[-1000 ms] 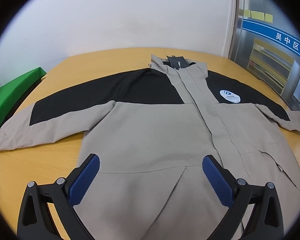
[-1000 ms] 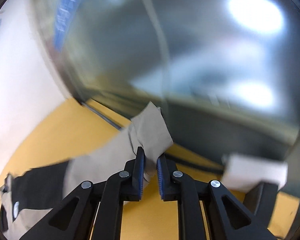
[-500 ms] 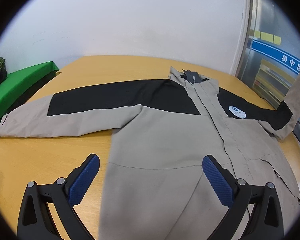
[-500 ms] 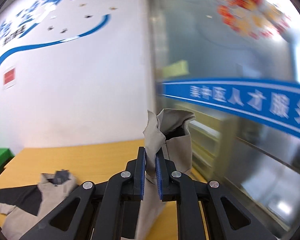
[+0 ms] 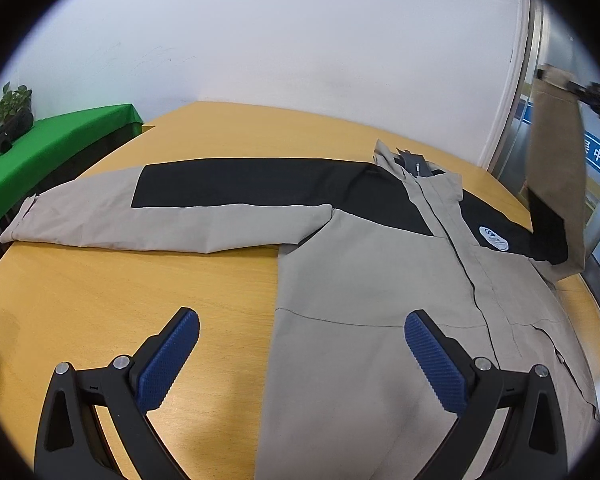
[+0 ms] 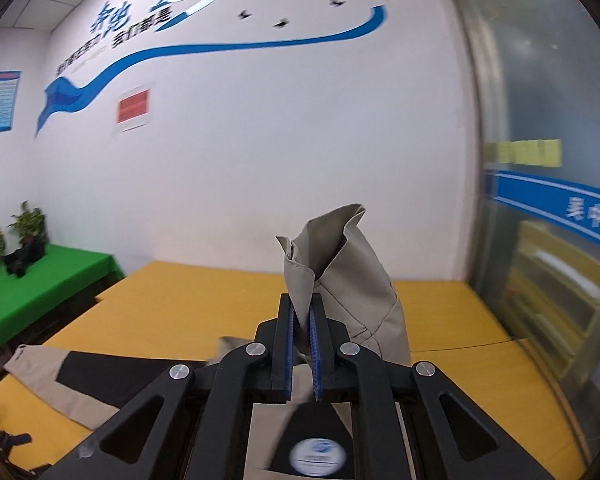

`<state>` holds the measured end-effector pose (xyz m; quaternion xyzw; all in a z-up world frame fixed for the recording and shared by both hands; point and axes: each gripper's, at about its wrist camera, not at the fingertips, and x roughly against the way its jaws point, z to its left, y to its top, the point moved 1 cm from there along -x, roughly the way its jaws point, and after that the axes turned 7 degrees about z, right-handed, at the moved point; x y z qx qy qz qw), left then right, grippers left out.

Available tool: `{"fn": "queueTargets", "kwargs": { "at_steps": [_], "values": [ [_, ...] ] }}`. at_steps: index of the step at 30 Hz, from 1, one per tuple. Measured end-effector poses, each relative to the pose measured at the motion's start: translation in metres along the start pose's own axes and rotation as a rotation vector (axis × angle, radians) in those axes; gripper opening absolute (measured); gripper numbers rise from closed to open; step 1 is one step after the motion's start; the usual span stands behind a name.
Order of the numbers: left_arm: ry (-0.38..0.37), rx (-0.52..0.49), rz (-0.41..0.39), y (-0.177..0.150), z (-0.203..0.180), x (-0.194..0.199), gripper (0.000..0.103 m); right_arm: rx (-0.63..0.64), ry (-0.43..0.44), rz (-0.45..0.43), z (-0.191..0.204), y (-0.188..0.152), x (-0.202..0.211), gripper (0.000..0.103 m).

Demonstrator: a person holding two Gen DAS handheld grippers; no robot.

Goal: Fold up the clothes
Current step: 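Lift the sleeve with the right tool and lay it across the jacket body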

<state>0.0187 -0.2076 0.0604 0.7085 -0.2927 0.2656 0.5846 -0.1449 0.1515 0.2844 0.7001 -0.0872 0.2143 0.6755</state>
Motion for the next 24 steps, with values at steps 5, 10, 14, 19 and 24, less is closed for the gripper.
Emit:
{"fn": "queueTargets", "kwargs": {
  "at_steps": [5, 10, 14, 19, 24],
  "values": [
    [0.01, 0.015, -0.014, -0.002, 0.01, 0.01, 0.103, 0.044, 0.126, 0.075, 0.077, -0.029, -0.059, 0.007],
    [0.038, 0.037, -0.015, -0.004, 0.027, 0.016, 0.103, 0.046, 0.259, 0.165, 0.141, -0.072, -0.105, 0.007],
    [0.056, 0.062, -0.014, -0.004, 0.042, 0.019, 0.103, 0.08, 0.343, 0.226, 0.188, -0.099, -0.13, 0.007],
    [0.073, 0.09, -0.008, -0.004, 0.059, 0.018, 0.103, 0.12, 0.372, 0.319, 0.226, -0.132, -0.163, 0.007],
    [0.08, 0.1, 0.003, -0.005, 0.067, 0.012, 0.103, 0.209, 0.357, 0.392, 0.241, -0.17, -0.186, 0.007]
  ]
}}
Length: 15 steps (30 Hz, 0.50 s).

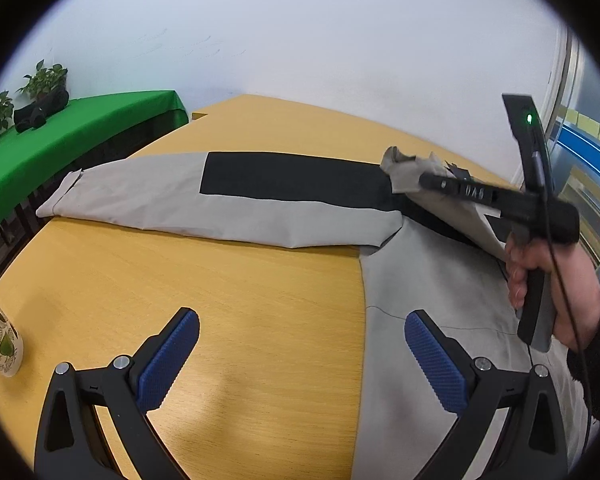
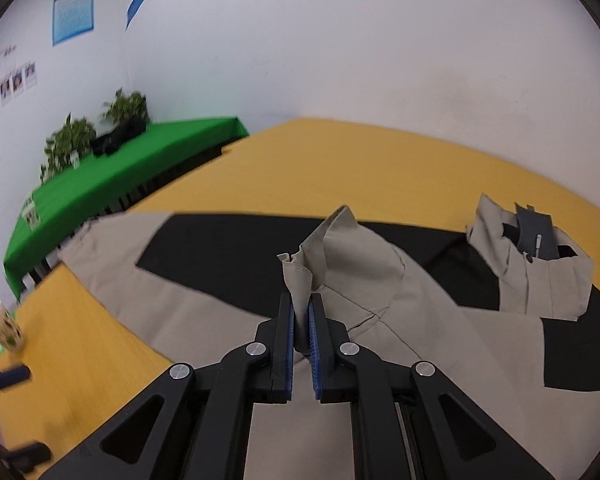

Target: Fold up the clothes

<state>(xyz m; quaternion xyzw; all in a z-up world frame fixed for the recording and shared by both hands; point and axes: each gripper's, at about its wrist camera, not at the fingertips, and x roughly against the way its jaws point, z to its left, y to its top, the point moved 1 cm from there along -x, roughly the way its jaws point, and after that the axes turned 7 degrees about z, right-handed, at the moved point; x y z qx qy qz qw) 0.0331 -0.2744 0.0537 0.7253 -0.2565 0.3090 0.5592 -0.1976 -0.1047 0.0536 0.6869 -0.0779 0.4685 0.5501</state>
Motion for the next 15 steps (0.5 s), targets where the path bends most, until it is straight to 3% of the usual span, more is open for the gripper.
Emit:
{"fn": "queueTargets", "kwargs": {
  "at_steps": [5, 8, 9, 10, 12, 15],
  "values": [
    [0.004, 0.023, 0.009, 0.001, 0.009, -0.007, 0.103, 0.157, -0.065, 0.053, 0.022, -0.018, -0.022, 0.007],
    [0.008, 0.035, 0.012, 0.001, 0.014, -0.01, 0.103, 0.242, -0.084, 0.106, 0.032, -0.025, -0.032, 0.014],
    [0.009, 0.038, 0.013, 0.001, 0.015, -0.01, 0.103, 0.264, -0.08, 0.123, 0.035, -0.026, -0.035, 0.031],
    [0.01, 0.041, 0.014, 0.001, 0.016, -0.011, 0.103, 0.279, -0.054, 0.129, 0.037, -0.028, -0.035, 0.059],
    [0.013, 0.043, 0.017, 0.001, 0.018, -0.011, 0.103, 0.292, 0.042, 0.088, 0.038, -0.03, -0.023, 0.084],
    [0.017, 0.044, 0.012, 0.0, 0.022, -0.01, 0.103, 0.242, 0.258, 0.008, 0.023, -0.025, 0.004, 0.098]
  ]
}}
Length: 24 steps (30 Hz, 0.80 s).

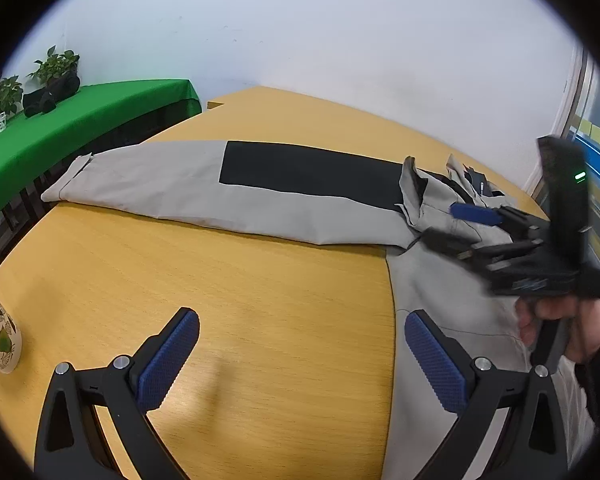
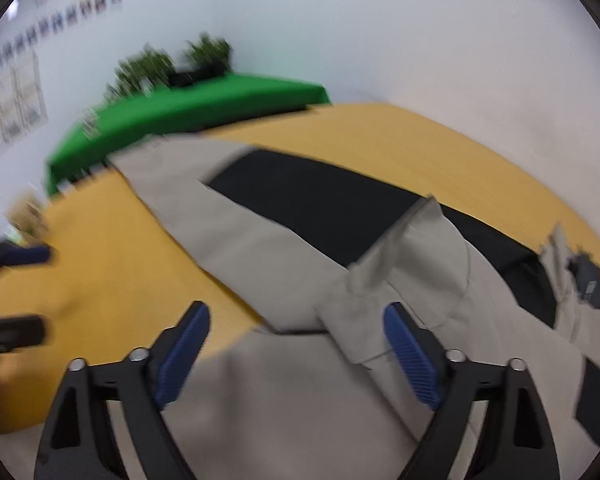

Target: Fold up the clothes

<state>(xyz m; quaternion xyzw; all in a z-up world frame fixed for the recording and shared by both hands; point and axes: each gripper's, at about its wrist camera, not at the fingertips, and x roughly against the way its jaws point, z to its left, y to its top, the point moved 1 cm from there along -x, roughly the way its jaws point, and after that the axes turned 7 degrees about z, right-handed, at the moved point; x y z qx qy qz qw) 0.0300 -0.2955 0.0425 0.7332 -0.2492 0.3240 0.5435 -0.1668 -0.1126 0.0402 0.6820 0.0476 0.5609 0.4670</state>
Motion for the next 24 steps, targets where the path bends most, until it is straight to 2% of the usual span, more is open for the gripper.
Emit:
{"fn": "queueTargets", "kwargs": {
  "at_steps": [2, 3, 7, 8, 10, 14, 15, 19, 21, 24],
  "values": [
    [-0.001, 0.007, 0.001, 0.0, 0.004, -0.001, 0.103, -0.051, 0.111, -0.063, -0.018, 0.005, 0.017, 0.101],
    [0.0, 0.01, 0.003, 0.0, 0.005, -0.002, 0.103, -0.081, 0.136, -0.088, -0.031, 0.01, 0.024, 0.102],
    [0.006, 0.012, 0.012, 0.0, 0.008, -0.004, 0.103, -0.174, 0.168, -0.132, -0.081, 0.028, 0.024, 0.102],
    [0.008, 0.011, 0.015, -0.001, 0.008, -0.005, 0.103, -0.188, 0.181, -0.121, -0.091, 0.031, 0.017, 0.102],
    [0.013, 0.009, 0.02, -0.001, 0.008, -0.007, 0.103, -0.181, 0.228, -0.043, -0.096, 0.032, -0.009, 0.102],
    [0.018, 0.012, 0.028, 0.0, 0.009, -0.01, 0.103, -0.131, 0.329, 0.143, -0.074, 0.019, -0.056, 0.103],
    [0.02, 0.013, 0.029, 0.0, 0.009, -0.011, 0.103, -0.106, 0.33, 0.142, -0.066, 0.015, -0.057, 0.103],
    [0.028, 0.007, 0.034, 0.002, 0.007, -0.015, 0.103, -0.069, 0.497, 0.128, -0.057, 0.014, -0.038, 0.103],
    [0.03, 0.008, 0.032, 0.004, 0.005, -0.016, 0.103, 0.014, 0.462, 0.094, -0.05, 0.019, -0.024, 0.103],
    [0.028, 0.016, 0.037, 0.007, 0.003, -0.02, 0.103, 0.027, 0.292, 0.047, -0.056, 0.03, -0.023, 0.103]
  ]
}}
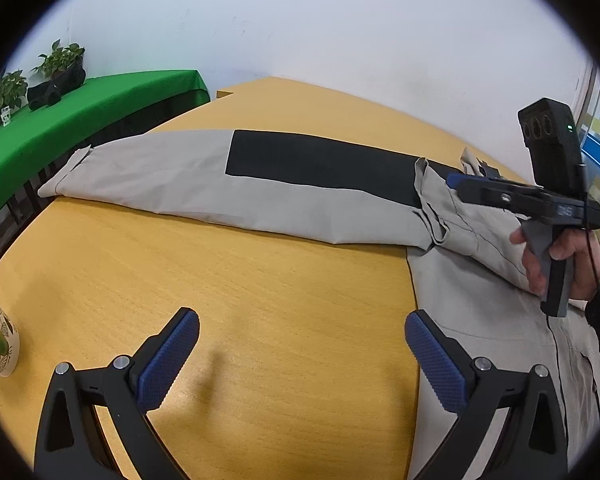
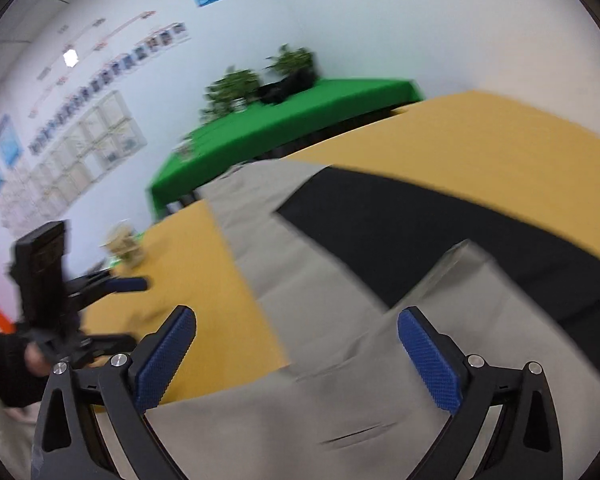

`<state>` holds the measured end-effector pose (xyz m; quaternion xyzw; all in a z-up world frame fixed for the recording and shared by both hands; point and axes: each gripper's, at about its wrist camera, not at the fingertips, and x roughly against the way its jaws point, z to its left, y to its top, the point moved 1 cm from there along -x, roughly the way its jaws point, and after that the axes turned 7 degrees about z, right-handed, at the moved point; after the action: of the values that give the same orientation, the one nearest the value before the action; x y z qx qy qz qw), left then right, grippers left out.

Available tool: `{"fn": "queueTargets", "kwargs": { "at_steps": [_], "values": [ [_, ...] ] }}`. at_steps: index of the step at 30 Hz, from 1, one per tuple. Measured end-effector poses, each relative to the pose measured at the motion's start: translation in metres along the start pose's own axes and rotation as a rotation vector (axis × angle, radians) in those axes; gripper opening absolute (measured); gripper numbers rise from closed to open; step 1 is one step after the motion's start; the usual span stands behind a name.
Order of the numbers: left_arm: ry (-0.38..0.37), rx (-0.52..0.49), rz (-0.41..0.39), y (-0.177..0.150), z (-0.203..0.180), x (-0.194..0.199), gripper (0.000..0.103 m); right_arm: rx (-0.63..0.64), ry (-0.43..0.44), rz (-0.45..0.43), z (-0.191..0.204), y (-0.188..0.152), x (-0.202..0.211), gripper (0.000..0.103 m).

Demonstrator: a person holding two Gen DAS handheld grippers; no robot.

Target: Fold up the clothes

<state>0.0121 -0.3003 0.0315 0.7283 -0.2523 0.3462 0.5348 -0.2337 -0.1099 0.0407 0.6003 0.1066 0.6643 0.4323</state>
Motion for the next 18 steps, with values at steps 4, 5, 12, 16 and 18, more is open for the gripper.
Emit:
{"fn": "queueTargets", "kwargs": {
  "at_steps": [4, 5, 12, 16, 18],
  "values": [
    [0.011, -0.007, -0.003, 0.003, -0.004, 0.0, 0.103, 0.022, -0.103, 0.171, 0.0, -0.003, -0.042, 0.103],
    [0.013, -0.007, -0.004, 0.004, -0.004, 0.001, 0.103, 0.081, -0.141, 0.204, 0.008, -0.007, -0.052, 0.103],
    [0.022, 0.009, -0.008, 0.011, 0.002, -0.004, 0.103, 0.201, 0.03, 0.108, 0.056, -0.027, -0.014, 0.102],
    [0.038, 0.045, -0.005, 0.023, 0.011, -0.015, 0.103, 0.212, 0.041, 0.251, 0.065, -0.049, -0.045, 0.103],
    [0.041, 0.075, -0.01, 0.032, 0.02, -0.02, 0.103, 0.191, 0.075, 0.216, 0.07, -0.051, -0.039, 0.103]
  ]
}}
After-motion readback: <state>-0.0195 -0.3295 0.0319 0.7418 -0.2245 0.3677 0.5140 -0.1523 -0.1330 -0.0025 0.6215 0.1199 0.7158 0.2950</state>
